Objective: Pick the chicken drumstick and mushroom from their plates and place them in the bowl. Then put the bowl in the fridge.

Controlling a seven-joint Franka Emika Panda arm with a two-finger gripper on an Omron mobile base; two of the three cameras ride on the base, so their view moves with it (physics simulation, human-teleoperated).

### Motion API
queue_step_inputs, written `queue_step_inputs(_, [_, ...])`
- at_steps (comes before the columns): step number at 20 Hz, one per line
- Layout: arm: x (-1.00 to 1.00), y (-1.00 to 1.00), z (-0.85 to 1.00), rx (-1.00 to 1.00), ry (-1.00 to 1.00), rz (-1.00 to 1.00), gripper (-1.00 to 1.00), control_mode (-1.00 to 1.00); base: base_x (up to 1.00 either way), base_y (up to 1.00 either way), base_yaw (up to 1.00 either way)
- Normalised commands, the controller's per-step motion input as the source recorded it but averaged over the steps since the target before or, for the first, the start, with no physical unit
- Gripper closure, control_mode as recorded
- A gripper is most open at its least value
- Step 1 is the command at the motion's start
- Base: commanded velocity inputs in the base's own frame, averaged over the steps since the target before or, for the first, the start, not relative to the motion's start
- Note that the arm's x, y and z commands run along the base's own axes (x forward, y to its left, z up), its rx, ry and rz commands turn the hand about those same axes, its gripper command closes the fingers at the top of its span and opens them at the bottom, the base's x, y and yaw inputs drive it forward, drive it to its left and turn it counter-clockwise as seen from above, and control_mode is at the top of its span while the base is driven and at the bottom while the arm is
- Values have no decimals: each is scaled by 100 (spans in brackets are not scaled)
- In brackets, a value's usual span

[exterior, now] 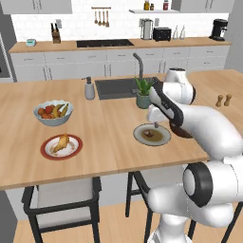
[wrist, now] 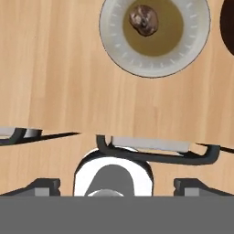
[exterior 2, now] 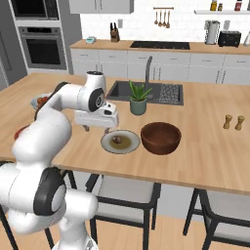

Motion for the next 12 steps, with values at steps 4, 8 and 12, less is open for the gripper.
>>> queue_step_inputs(4, [81, 0, -50, 0, 0, 0, -100, -100, 0, 0, 0])
queue_step_inputs(8, [63, -3, -56, 0, 0, 0, -100, -100, 0, 0, 0])
queue_step_inputs(12, [54, -13, -52, 0, 0, 0, -100, -100, 0, 0, 0])
